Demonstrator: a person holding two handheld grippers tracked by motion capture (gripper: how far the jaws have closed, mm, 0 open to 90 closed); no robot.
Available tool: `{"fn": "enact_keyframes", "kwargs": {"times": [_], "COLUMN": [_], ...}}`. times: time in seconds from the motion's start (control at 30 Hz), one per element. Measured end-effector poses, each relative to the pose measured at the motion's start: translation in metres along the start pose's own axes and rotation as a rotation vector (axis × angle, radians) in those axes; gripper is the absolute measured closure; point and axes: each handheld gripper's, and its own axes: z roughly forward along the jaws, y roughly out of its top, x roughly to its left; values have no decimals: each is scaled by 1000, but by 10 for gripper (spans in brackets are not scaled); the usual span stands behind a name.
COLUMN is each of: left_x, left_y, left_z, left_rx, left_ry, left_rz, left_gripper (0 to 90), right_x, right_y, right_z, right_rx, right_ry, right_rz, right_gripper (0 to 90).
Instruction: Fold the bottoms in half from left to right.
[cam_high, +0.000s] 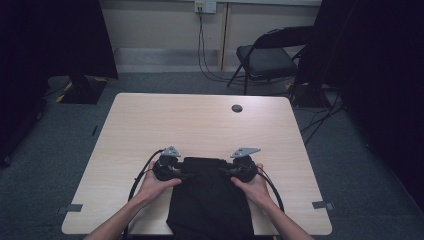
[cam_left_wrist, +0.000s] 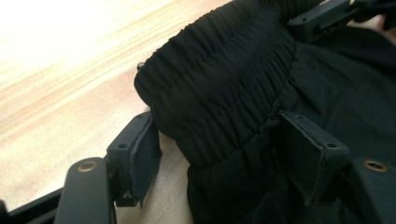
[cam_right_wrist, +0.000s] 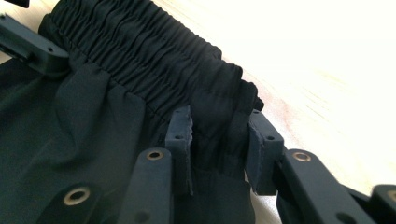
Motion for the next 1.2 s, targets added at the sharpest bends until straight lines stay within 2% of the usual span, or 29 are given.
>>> {"fn": "enact_keyframes", "kwargs": {"times": [0.2,0.3,0.43,0.5,0.6,0.63,0.7,0.73,0.93,1.13,1.2], "left_x": [-3,-4,-2,-1,2,3,4,7,2,6,8], "left_y": [0,2,4,7,12,14,16,21,30,43,47], "left_z": [1,2,3,0,-13,-16,-19,-27,-39,-49,-51], "left_rx": [6,7,-4,-6,-60,-68,-78,-116,-157,-223,-260], "left_ry": [36,54,38,43,43,43,51,60,109,124,129], "left_rz": [28,52,57,72,58,46,50,42,67,50,31], "left_gripper": [366,458,589,624,659,665,667,669,666,663,663], "right_x": [-1,-1,-1,0,0,0,1,2,3,1,0], "right_y": [-1,-1,1,4,14,18,25,30,41,57,64], "right_z": [0,0,0,1,-1,-3,-6,-9,-20,-31,-34], "right_rx": [-10,-13,-17,-18,-49,-72,-102,-122,-194,-257,-273], "right_ry": [6,2,-5,-10,-8,2,10,14,28,29,29], "right_rz": [20,31,48,55,58,64,68,67,81,80,74], "right_gripper": [667,683,722,734,750,759,761,762,765,765,765]}}
